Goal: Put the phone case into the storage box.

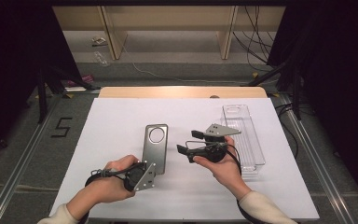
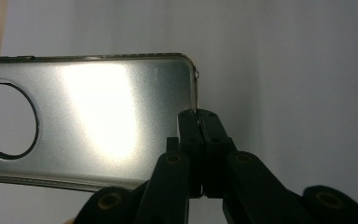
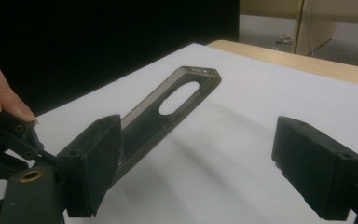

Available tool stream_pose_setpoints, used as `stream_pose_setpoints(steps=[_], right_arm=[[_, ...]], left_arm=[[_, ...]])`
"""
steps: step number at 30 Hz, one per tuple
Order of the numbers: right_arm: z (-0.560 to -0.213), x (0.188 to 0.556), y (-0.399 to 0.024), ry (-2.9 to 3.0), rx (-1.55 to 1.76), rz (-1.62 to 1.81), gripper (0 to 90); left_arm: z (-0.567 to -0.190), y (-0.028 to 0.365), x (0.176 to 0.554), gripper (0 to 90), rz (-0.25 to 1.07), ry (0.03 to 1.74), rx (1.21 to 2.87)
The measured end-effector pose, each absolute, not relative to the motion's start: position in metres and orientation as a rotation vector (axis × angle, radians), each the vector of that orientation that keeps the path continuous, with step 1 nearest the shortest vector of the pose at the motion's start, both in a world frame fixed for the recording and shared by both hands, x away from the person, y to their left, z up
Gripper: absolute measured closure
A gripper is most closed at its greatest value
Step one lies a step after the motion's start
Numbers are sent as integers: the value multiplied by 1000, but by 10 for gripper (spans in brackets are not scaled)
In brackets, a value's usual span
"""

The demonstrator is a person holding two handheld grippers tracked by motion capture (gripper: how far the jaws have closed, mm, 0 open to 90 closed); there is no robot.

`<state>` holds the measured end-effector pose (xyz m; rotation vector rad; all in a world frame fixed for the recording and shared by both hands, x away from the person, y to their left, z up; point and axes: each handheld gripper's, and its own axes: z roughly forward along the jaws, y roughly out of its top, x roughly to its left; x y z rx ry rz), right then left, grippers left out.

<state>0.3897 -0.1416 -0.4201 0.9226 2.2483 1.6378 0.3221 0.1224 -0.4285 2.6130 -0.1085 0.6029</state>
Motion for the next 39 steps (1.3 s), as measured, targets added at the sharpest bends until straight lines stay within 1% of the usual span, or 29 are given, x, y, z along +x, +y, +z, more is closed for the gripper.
stream_pose_setpoints(steps=[22,39], right_arm=[[-418,400,-137,2244,967,1621,185],[-417,403,-141,2231,994,1607,186]], left_arm=[[-428,118,320,886,604,-114,2594],[-429,98,320,886,615,-162,2579]])
